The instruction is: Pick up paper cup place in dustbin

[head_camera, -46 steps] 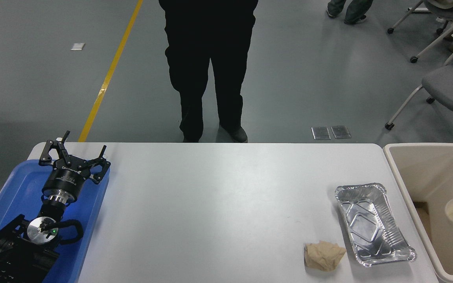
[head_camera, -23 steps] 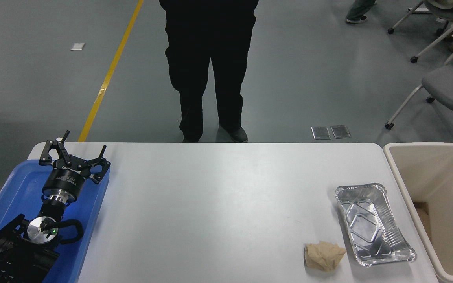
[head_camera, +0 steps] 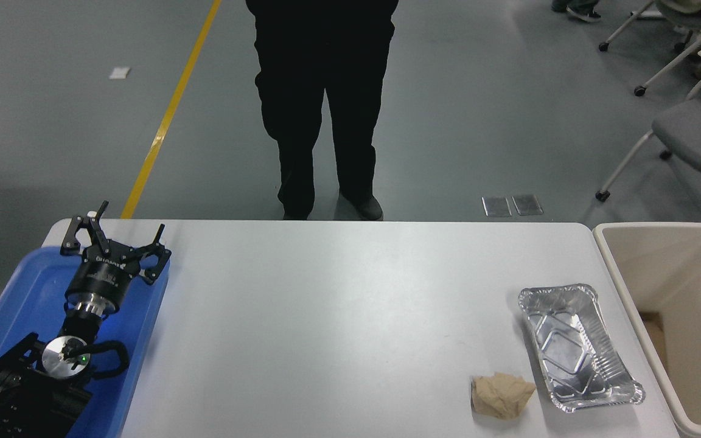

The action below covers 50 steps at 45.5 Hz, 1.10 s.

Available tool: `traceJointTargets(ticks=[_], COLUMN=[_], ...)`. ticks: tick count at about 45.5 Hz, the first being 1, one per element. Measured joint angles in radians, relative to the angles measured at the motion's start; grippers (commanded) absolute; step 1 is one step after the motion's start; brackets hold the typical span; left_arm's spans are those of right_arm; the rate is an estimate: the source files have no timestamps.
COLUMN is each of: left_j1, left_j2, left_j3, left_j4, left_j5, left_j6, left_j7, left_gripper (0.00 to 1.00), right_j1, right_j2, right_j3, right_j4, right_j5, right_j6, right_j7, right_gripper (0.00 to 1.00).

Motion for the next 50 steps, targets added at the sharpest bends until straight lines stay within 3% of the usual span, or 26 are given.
traceJointTargets(ticks=[7, 14, 26, 50], left_j1=[-0.001, -0.001, 0.0, 0.0], left_j2=[0.0, 0.0, 0.0, 0.0], left_j3=[0.001, 0.001, 0.001, 0.0], left_j4=[0.0, 0.0, 0.0, 0.001], left_j5=[0.0, 0.0, 0.0, 0.0], left_j6=[0.0, 0.0, 0.0, 0.0], left_j7=[0.0, 0.0, 0.0, 0.0], left_gripper=[0.99, 0.99, 0.99, 0.99], right_j1=[0.176, 0.342, 0.555, 0.801], right_j2=[0.042, 0.107, 0.294, 0.457], right_j3=[-0.084, -0.136, -0.145, -0.119], right_j4=[0.138, 0.22, 0.29, 0.357], right_j5=[-0.001, 0.0, 0.007, 0.012], right_j6=[0.092, 0.293, 0.595, 0.826], right_j7=[0.0, 0.0, 0.0, 0.001], right_gripper=[1.0, 1.0, 1.0, 1.0])
